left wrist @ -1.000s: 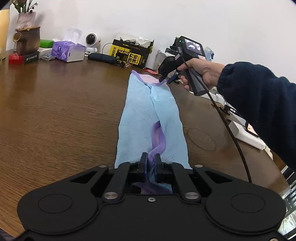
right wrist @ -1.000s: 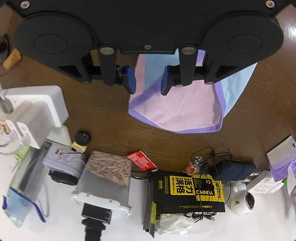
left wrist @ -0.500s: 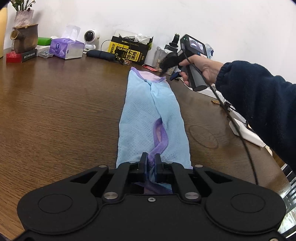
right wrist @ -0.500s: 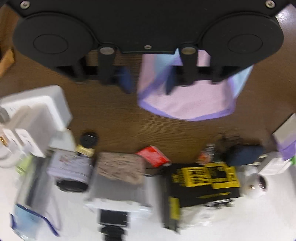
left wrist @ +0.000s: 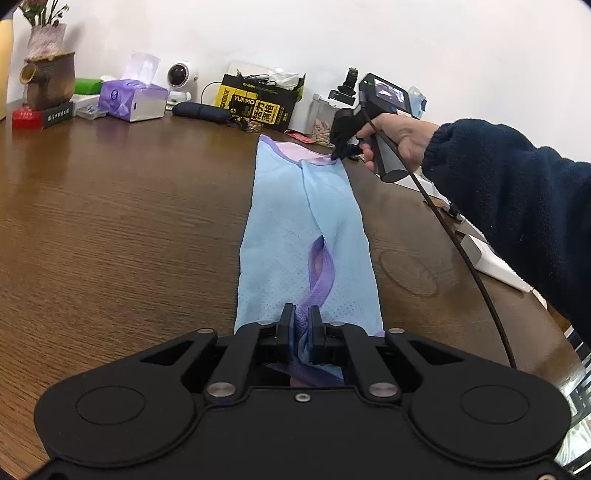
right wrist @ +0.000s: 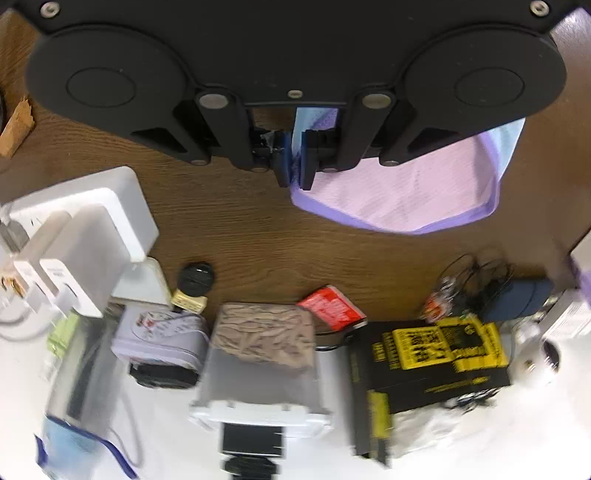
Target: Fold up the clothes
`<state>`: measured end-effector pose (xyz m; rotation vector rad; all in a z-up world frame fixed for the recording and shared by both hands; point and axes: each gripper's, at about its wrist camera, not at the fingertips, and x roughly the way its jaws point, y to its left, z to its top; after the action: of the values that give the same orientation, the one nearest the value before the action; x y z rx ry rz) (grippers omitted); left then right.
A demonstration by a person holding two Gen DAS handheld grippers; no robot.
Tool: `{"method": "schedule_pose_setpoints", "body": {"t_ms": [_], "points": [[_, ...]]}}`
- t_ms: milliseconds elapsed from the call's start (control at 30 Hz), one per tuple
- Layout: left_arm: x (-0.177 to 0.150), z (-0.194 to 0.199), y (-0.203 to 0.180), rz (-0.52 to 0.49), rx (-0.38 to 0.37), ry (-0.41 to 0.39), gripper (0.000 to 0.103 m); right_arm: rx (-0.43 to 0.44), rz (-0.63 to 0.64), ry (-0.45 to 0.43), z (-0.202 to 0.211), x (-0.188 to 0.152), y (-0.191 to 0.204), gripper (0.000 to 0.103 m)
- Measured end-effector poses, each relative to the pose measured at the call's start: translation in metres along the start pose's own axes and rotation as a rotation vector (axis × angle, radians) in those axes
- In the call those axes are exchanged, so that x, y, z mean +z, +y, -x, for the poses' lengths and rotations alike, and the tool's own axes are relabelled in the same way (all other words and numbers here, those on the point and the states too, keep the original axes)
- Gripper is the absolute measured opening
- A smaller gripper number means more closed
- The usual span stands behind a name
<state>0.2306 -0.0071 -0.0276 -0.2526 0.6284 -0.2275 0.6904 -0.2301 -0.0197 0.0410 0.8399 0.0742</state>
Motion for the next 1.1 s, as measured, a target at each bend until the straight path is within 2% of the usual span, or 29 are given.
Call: {"method": "schedule_pose_setpoints", "body": {"t_ms": [67, 133, 200, 267, 300, 333, 367, 400, 433, 533, 600, 667, 767, 833, 867, 933, 967, 1033, 1100], "points": [[0.0, -0.001, -0.002, -0.01, 0.006, -0.005, 0.006, 0.012, -0.002, 0.0, -0.003, -0.002, -0.002, 0.012], [-0.001, 0.0, -0.003, -0.013, 0.01, -0.01, 0.007, 0.022, -0.005, -0.01, 0.0, -0.002, -0.002, 0.033], [-0.002, 0.002, -0.003, -0.01, 0.014, -0.017, 0.008, 0.01, 0.022, -0.043, 0.013, -0.001, 0.001, 0.039], [0.0, 0.006, -0.001, 0.014, 0.012, -0.029, 0.012, -0.005, 0.053, -0.079, 0.028, -0.001, 0.004, 0.05], [0.0, 0.009, 0.0, 0.027, 0.016, -0.041, 0.02, -0.009, 0.079, -0.114, 0.041, -0.005, 0.006, 0.065], [0.0, 0.012, 0.0, 0.04, 0.021, -0.054, 0.029, -0.008, 0.107, -0.158, 0.058, -0.012, 0.01, 0.074], [-0.001, 0.02, -0.001, 0.038, 0.044, -0.109, 0.032, 0.0, 0.125, -0.179, 0.068, -0.019, 0.014, 0.074], [-0.001, 0.021, -0.002, 0.035, 0.049, -0.119, 0.034, 0.027, 0.163, -0.184, 0.081, -0.031, 0.019, 0.074], [-0.001, 0.028, -0.006, -0.01, 0.056, -0.162, 0.034, 0.067, 0.213, -0.186, 0.097, -0.047, 0.025, 0.074], [0.002, 0.035, -0.003, -0.055, 0.038, -0.179, 0.038, 0.141, 0.295, -0.205, 0.14, -0.093, 0.039, 0.074], [0.006, 0.035, 0.003, -0.086, 0.02, -0.161, 0.038, 0.212, 0.332, -0.221, 0.168, -0.124, 0.043, 0.074], [0.011, 0.034, 0.009, -0.117, 0.011, -0.136, 0.038, 0.333, 0.384, -0.245, 0.207, -0.17, 0.044, 0.074], [0.017, 0.032, 0.02, -0.24, 0.027, -0.082, 0.044, 0.491, 0.493, -0.262, 0.247, -0.233, 0.039, 0.074], [0.016, 0.033, 0.023, -0.296, 0.025, -0.071, 0.047, 0.557, 0.546, -0.295, 0.266, -0.266, 0.032, 0.074], [0.018, 0.035, 0.026, -0.374, -0.028, -0.05, 0.049, 0.59, 0.566, -0.314, 0.274, -0.279, 0.029, 0.074], [0.016, 0.037, 0.029, -0.465, -0.123, -0.031, 0.056, 0.684, 0.587, -0.345, 0.292, -0.308, 0.02, 0.077], [0.016, 0.037, 0.029, -0.487, -0.144, -0.031, 0.057, 0.714, 0.595, -0.354, 0.298, -0.318, 0.018, 0.078], [0.014, 0.034, 0.028, -0.557, -0.221, -0.02, 0.066, 0.734, 0.646, -0.363, 0.302, -0.335, 0.02, 0.078], [0.01, 0.032, 0.026, -0.586, -0.243, -0.013, 0.068, 0.749, 0.685, -0.356, 0.299, -0.342, 0.024, 0.078]]}}
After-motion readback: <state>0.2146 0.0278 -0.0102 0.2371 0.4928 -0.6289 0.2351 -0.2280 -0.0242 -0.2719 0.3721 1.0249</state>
